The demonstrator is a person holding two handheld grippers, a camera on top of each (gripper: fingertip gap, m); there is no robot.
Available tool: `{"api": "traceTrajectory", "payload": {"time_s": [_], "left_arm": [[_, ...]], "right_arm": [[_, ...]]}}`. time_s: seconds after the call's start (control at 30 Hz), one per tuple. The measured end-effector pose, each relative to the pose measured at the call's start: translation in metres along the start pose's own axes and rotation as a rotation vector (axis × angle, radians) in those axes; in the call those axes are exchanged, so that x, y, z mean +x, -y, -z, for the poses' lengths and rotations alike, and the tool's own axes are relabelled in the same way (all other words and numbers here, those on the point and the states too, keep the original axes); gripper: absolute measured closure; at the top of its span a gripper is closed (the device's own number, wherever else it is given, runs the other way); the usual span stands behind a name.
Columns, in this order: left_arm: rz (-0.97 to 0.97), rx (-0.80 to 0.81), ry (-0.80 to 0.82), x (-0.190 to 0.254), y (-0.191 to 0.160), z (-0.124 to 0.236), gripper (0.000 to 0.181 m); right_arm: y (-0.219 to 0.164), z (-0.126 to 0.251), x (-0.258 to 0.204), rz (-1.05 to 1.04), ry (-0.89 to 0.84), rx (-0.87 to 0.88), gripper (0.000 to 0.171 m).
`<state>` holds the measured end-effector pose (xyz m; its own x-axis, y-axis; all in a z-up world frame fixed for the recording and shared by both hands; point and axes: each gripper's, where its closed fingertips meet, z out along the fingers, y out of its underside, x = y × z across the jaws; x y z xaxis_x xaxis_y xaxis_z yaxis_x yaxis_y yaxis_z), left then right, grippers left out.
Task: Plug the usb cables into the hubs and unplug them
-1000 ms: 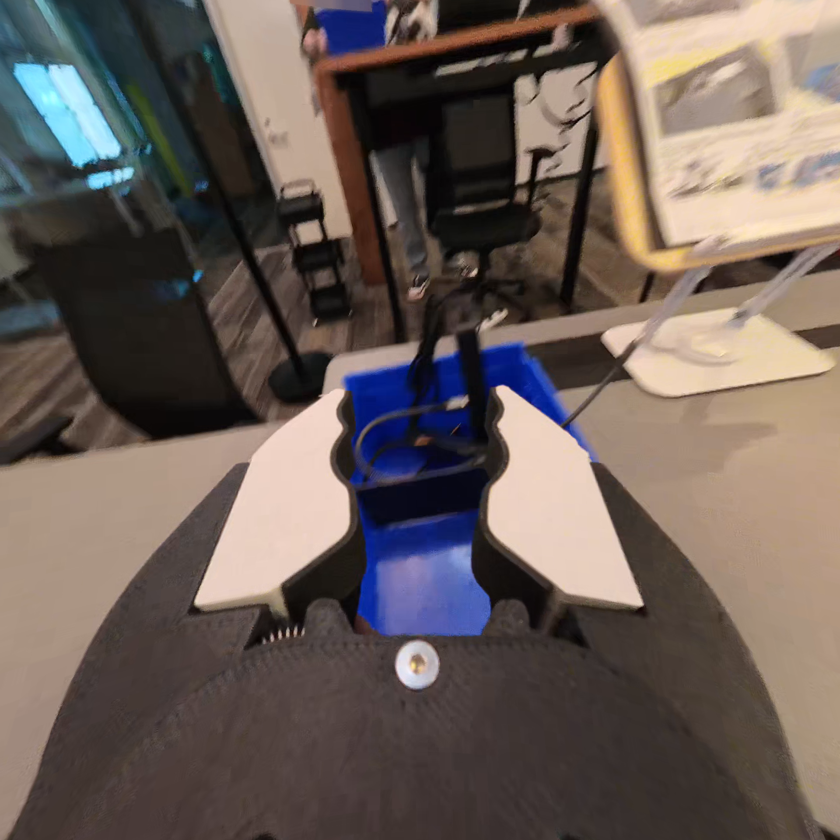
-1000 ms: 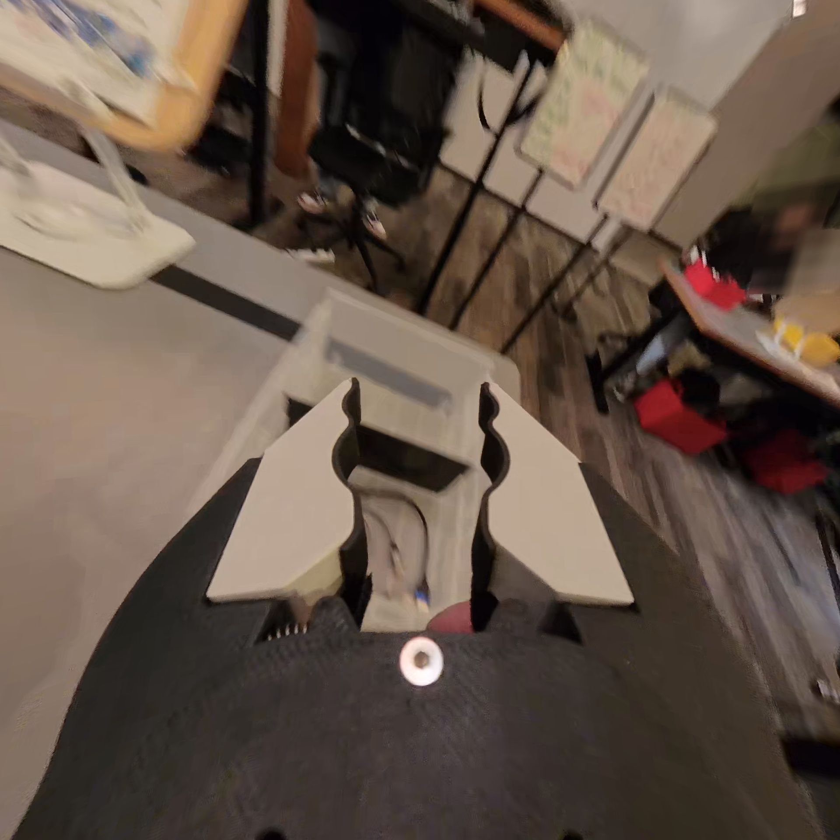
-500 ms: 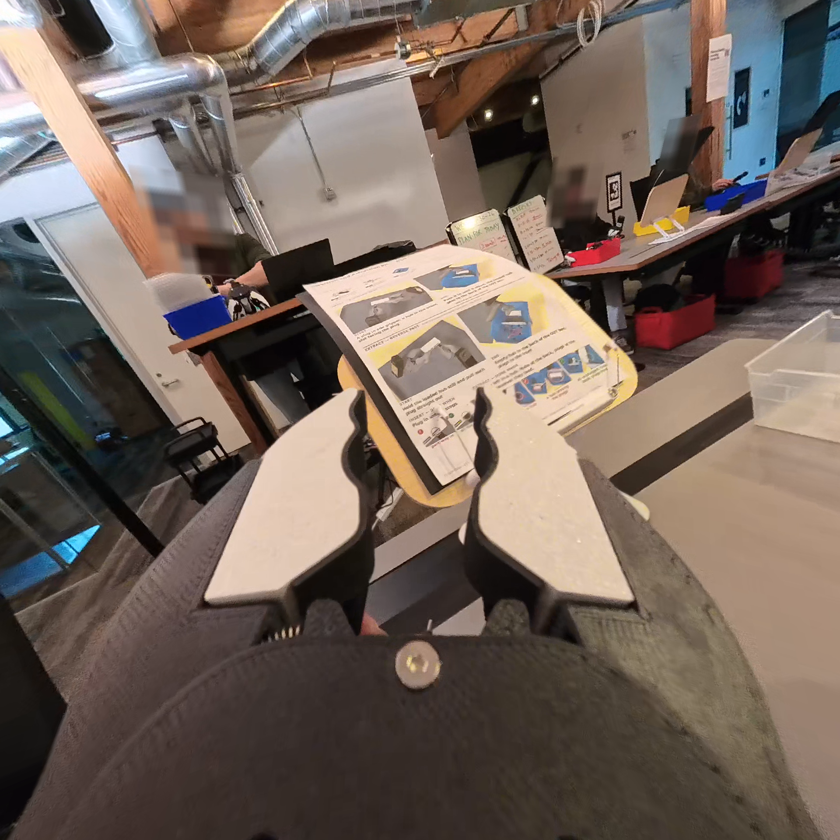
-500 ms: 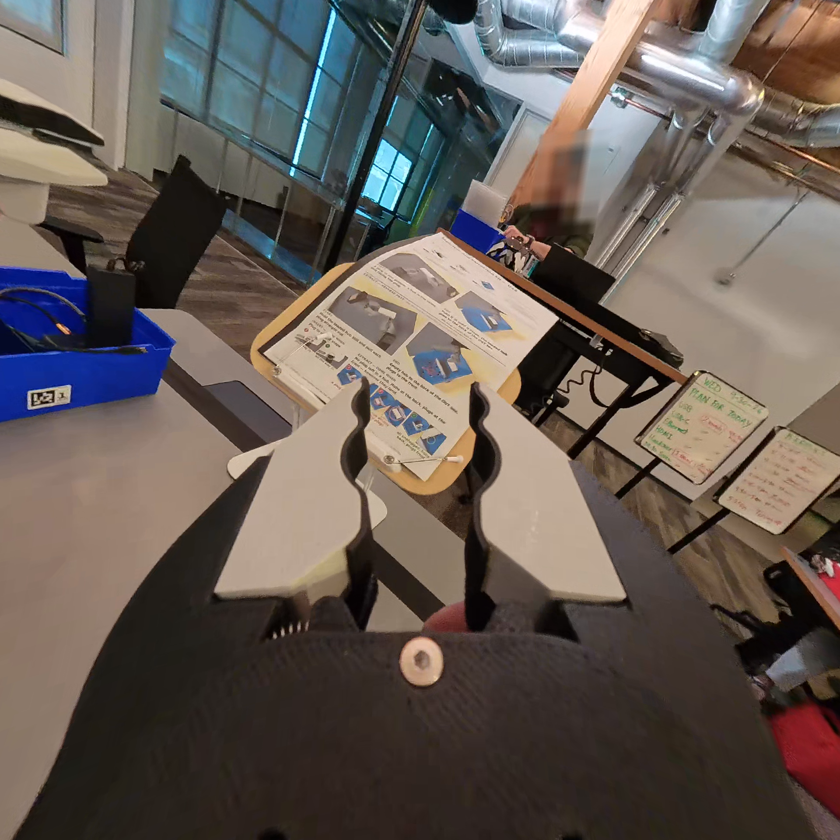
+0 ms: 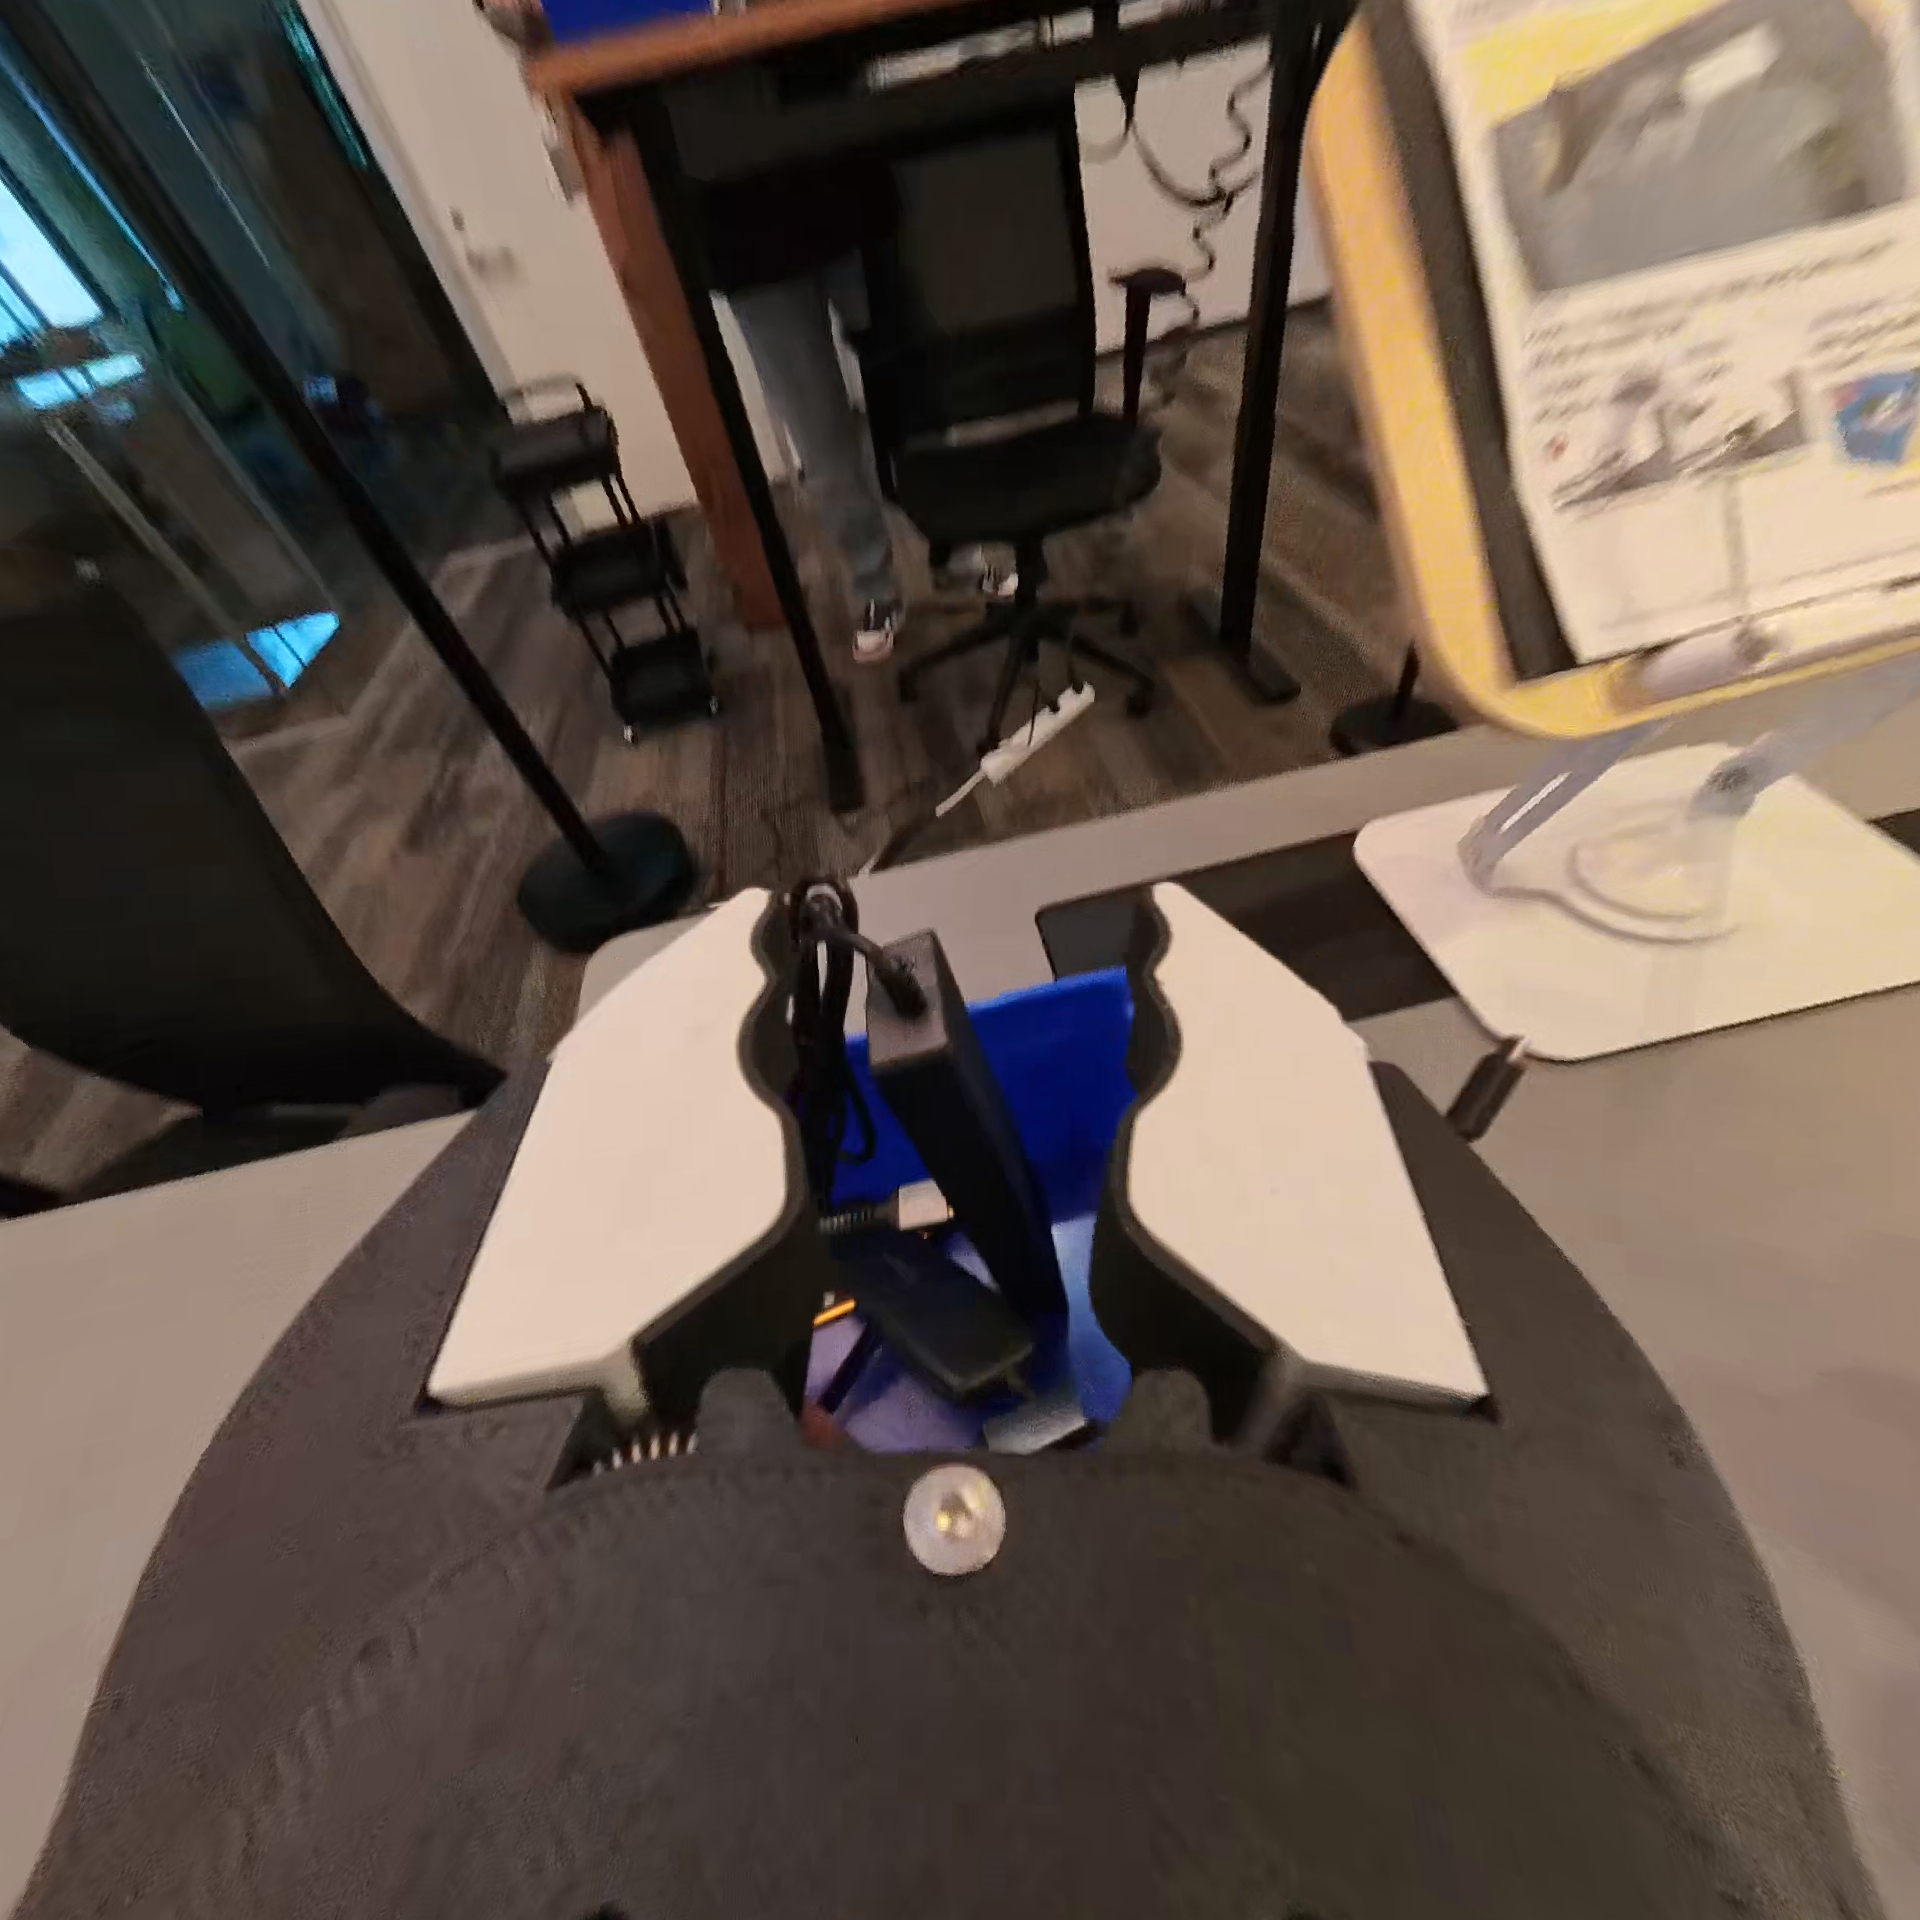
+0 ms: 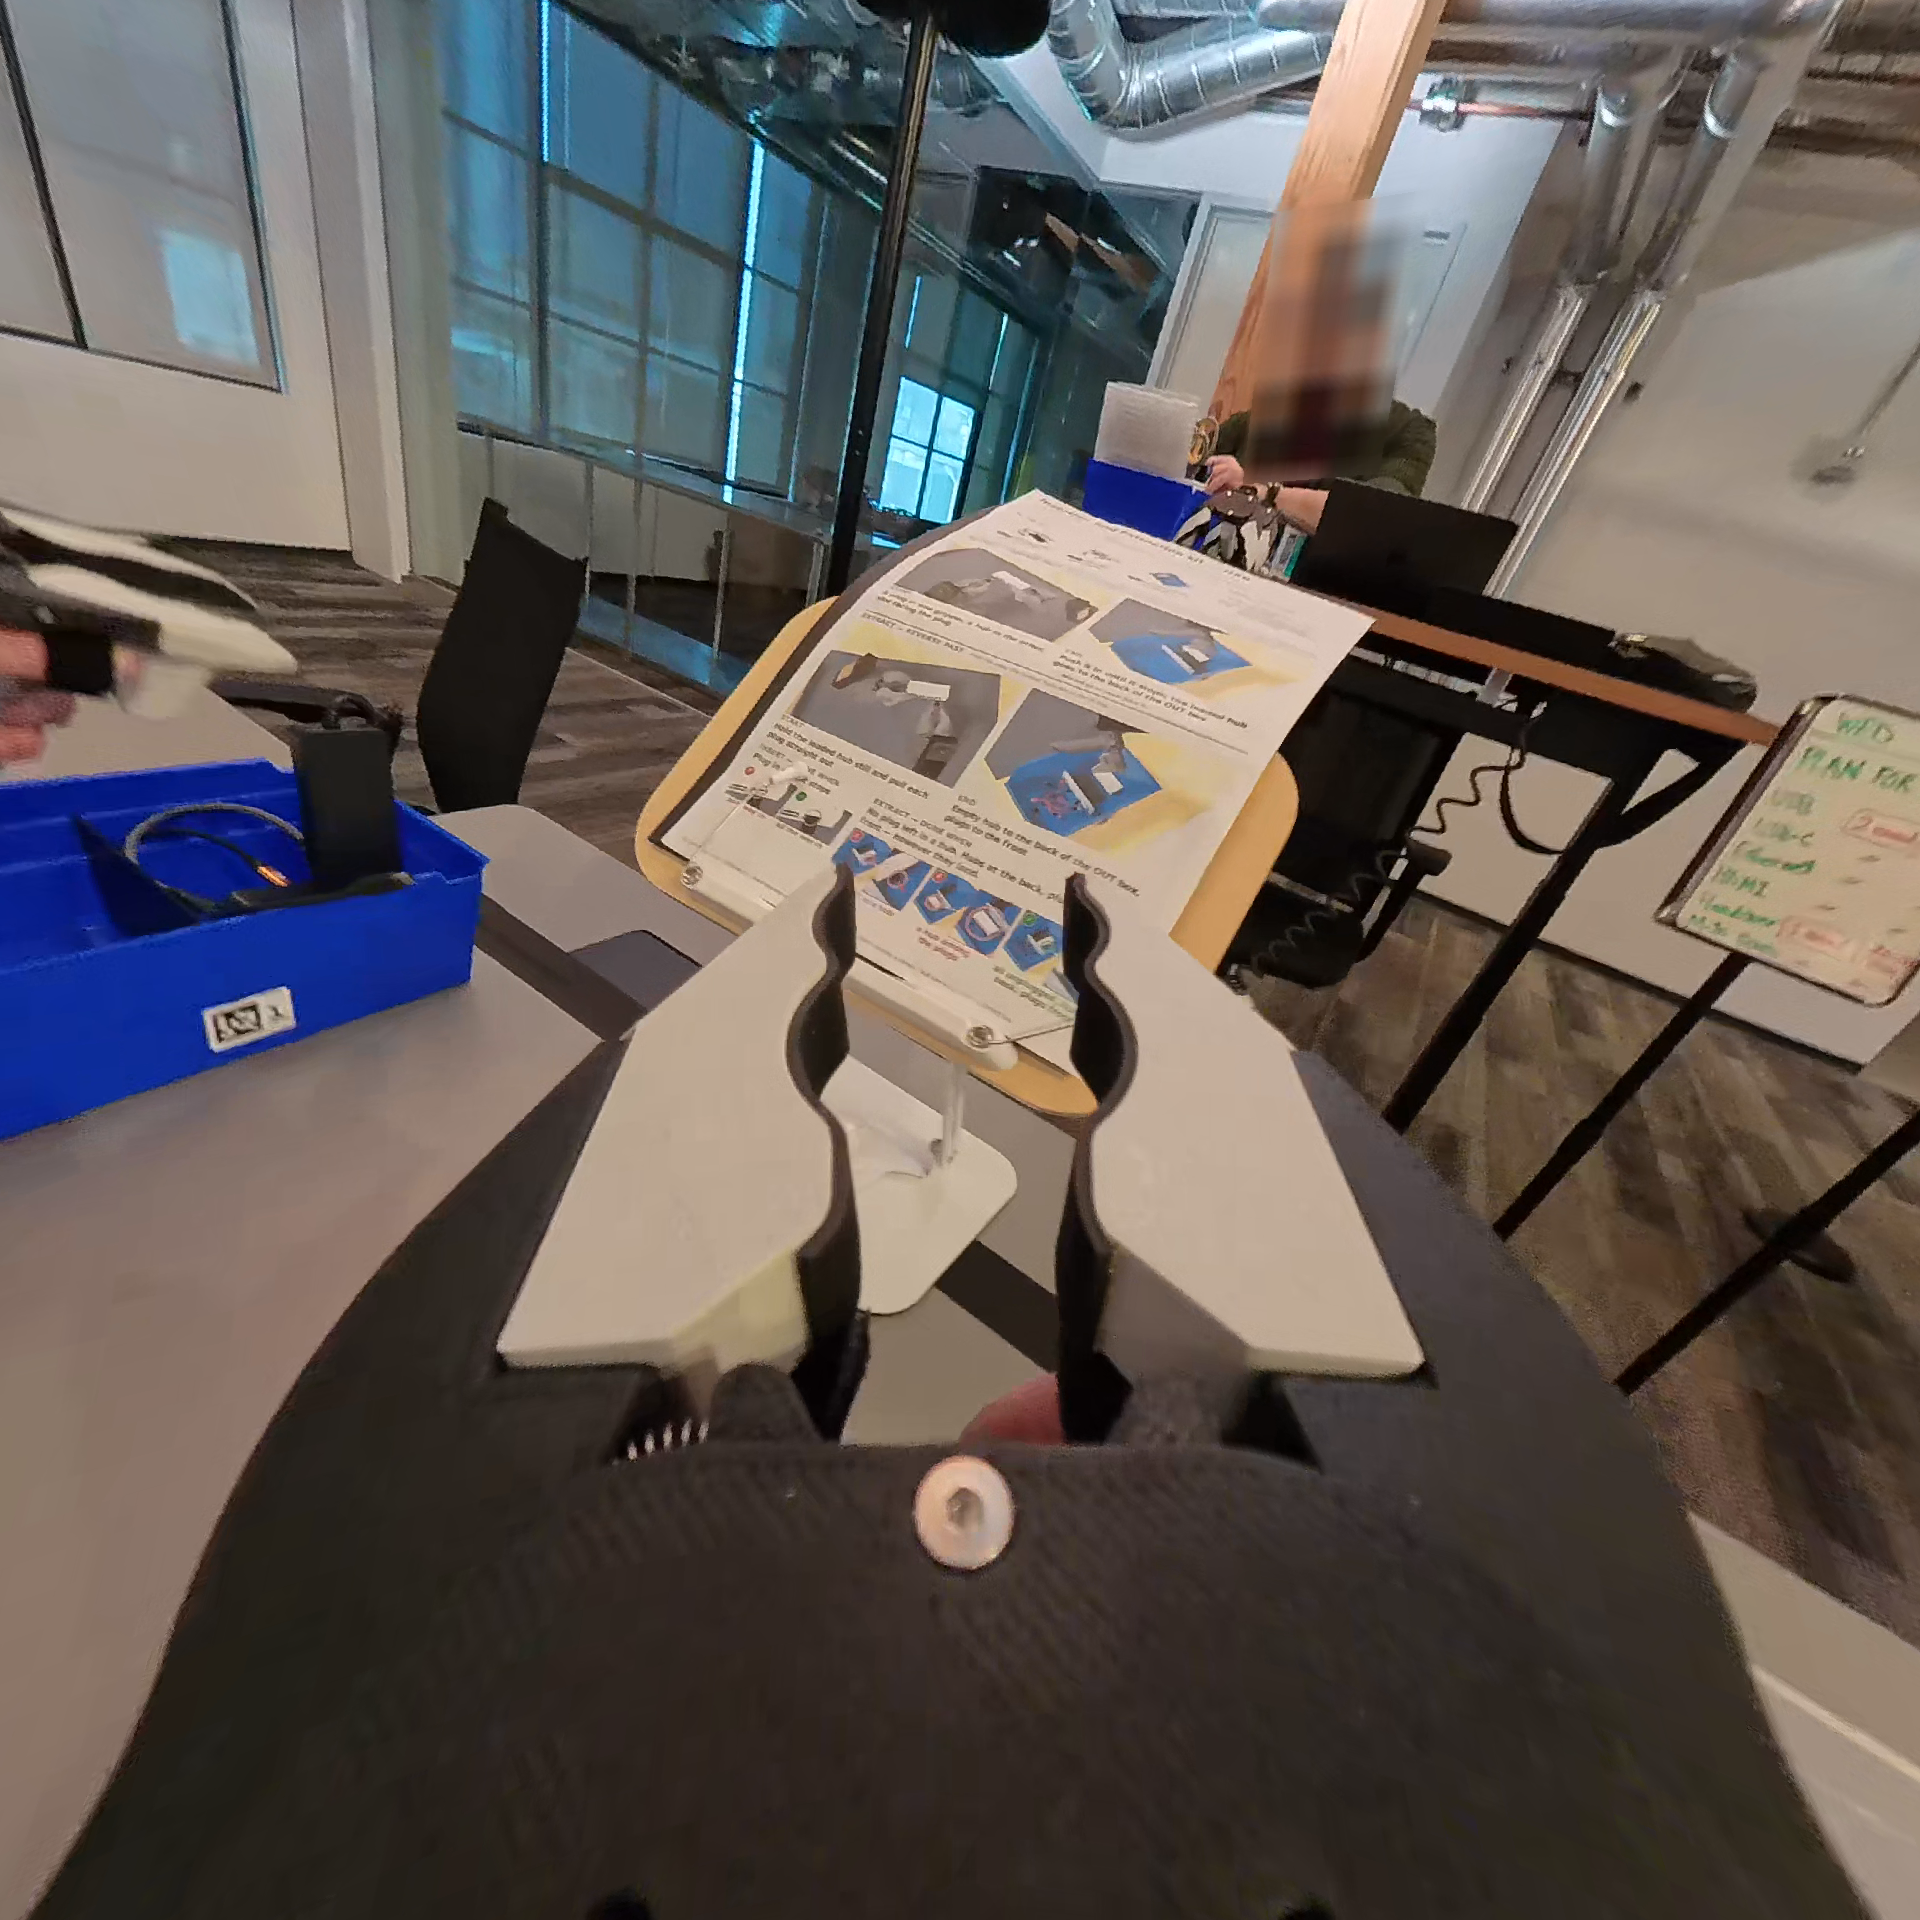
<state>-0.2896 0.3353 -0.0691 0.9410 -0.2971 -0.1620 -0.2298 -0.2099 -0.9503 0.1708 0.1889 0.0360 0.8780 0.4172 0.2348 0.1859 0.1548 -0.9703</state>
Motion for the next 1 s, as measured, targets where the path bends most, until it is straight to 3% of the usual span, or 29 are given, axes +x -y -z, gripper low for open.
{"api": "traceTrajectory", "payload": {"time_s": [0.1,0.3,0.43,0.5,0.7,1.0], "left_arm": [[-0.021,-0.098,0.043,-0.008,-0.027,-0.018,0.114],[-0.027,-0.228,0.069,-0.011,-0.068,-0.045,0.111],[-0.038,-0.288,0.090,-0.012,-0.087,-0.060,0.125],[-0.045,-0.337,0.088,-0.010,-0.098,-0.066,0.141],[-0.056,-0.290,0.098,-0.007,-0.090,-0.068,0.150],[-0.019,-0.088,0.107,-0.016,-0.036,-0.034,0.152]], "right_arm": [[0.006,-0.003,-0.011,-0.023,0.031,0.024,0.135],[-0.025,-0.016,-0.001,0.025,-0.008,-0.063,0.135],[-0.039,-0.025,-0.004,0.020,0.008,-0.097,0.135],[-0.043,-0.028,-0.008,0.023,0.018,-0.107,0.135],[-0.055,-0.036,-0.015,0.027,0.046,-0.137,0.135],[-0.062,-0.040,-0.023,0.026,0.080,-0.157,0.136]]}}
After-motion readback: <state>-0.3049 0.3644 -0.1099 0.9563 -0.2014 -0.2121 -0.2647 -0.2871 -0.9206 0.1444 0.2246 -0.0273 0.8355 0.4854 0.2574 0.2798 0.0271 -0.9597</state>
